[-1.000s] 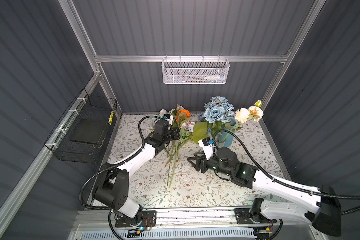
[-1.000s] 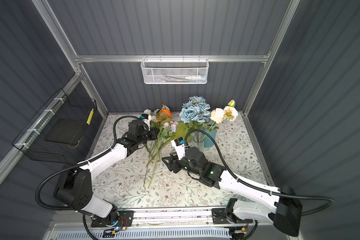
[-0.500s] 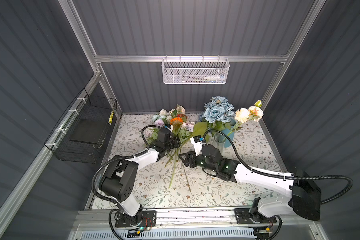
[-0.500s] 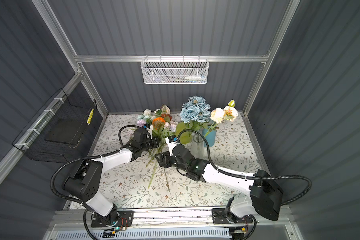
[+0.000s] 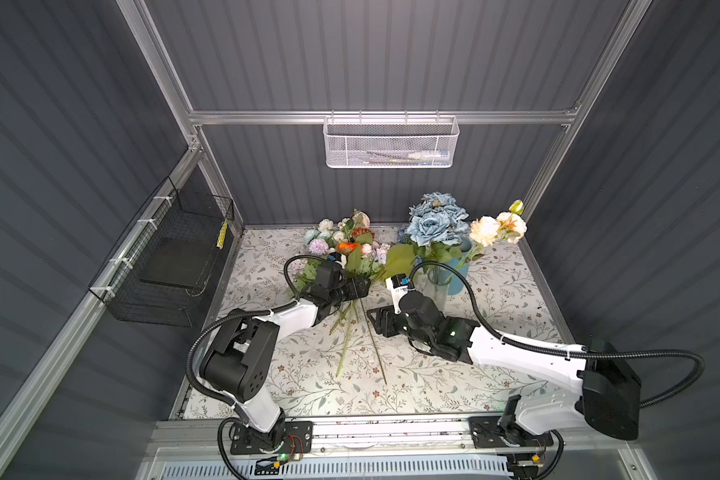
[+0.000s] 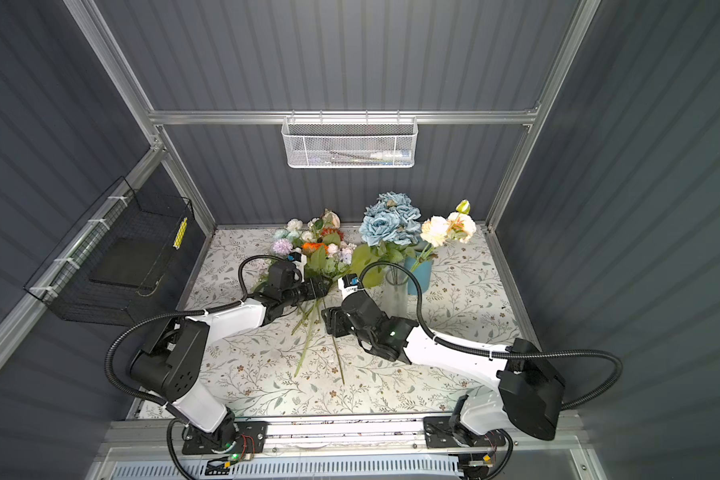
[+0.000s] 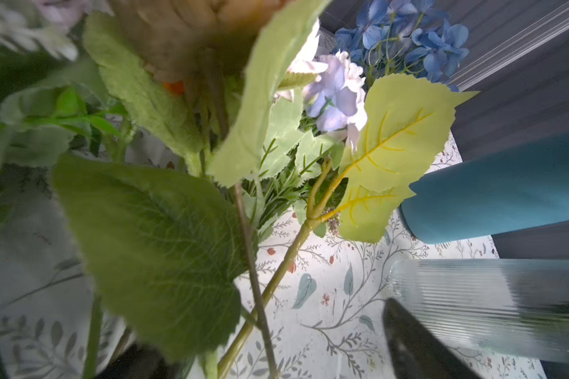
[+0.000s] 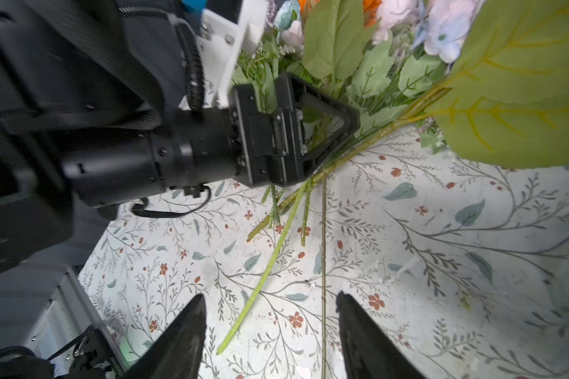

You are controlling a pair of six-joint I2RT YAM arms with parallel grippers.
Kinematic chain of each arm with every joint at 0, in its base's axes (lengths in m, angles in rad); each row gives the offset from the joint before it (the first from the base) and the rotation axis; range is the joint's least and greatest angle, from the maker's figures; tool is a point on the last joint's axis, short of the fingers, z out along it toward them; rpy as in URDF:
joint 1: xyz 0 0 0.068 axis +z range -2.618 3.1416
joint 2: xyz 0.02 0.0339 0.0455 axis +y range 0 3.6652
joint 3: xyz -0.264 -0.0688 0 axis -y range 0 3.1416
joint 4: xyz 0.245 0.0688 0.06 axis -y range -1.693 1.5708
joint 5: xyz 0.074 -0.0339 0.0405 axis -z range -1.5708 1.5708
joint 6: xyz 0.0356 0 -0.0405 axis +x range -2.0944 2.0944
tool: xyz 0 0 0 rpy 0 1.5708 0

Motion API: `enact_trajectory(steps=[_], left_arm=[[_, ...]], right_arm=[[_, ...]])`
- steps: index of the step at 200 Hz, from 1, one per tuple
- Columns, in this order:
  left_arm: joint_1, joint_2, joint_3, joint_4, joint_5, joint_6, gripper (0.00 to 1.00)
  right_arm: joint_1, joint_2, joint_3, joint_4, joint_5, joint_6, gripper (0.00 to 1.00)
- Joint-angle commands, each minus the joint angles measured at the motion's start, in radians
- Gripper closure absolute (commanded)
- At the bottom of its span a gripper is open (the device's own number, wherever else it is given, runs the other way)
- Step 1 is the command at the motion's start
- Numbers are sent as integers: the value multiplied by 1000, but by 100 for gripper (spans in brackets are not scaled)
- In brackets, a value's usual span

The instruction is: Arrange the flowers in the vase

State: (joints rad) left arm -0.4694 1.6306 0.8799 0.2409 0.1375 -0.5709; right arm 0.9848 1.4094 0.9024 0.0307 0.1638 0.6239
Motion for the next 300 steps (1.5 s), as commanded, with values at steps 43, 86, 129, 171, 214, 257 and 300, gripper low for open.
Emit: enact_trajectory(steps=[43,86,129,171,214,257,300], left_arm=[[53,-294,-85,-160,-133,57,1],[140,-351,-190,-93,-115,-35,1],[165,-377,-236,-58,-114,-73,1],[169,-422,-239,-81,-140,-51,1],[170,-447,-236,-114,-155,-36,0],[172,-466,-234,-132,-175,-39,1],[173,-479,-248,-137,-222,-88,1]], right_arm=[[4,240,222,-174,29,-47,35],[3,423,374,-312,97,-81,38],[3,537,445,-367,141,-99,48],[3,596,468,-384,159,-106,57],[1,605,460,-367,150,-106,81],[2,539,426,-338,150,-138,100],[6,329,344,-252,58,-279,100]])
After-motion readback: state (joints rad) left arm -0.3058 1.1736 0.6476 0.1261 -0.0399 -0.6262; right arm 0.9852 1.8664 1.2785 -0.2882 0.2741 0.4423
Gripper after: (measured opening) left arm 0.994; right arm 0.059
